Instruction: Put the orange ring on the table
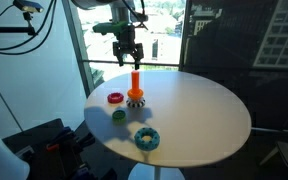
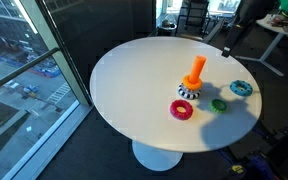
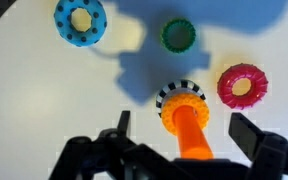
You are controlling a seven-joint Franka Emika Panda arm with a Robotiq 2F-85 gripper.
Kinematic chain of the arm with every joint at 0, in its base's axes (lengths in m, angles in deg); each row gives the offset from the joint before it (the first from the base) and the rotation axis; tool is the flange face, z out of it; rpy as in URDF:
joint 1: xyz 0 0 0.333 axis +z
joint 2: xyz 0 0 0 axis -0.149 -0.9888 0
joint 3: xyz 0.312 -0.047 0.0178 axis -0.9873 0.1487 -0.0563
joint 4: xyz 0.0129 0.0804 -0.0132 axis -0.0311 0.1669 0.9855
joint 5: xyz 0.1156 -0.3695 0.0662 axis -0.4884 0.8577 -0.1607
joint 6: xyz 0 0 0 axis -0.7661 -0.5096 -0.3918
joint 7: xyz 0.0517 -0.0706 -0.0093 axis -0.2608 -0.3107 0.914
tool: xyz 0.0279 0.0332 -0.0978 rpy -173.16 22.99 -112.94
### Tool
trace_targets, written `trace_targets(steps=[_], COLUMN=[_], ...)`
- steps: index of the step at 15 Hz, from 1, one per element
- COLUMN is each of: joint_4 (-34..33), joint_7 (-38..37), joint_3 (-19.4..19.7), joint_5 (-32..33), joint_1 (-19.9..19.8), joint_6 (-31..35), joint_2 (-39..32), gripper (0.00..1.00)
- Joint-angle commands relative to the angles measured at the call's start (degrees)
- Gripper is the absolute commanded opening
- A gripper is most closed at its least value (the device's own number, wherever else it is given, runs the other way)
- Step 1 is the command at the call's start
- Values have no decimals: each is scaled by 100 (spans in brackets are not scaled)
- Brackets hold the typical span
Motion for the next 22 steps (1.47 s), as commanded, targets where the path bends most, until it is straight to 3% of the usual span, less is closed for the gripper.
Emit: trace_targets(steps=[1,3,14,22], joint_4=[12,-17,-59,315], joint_7=[-451,-659,-319,-173], joint_3=[-112,-160,-130,-232], joint_5=[-104,-17,-152,-596], joint_1=[23,22,7,48], joint_6=[357,429,362,1650], joint_2=[-302,-455,-684,-1169], gripper=[100,100,100,100])
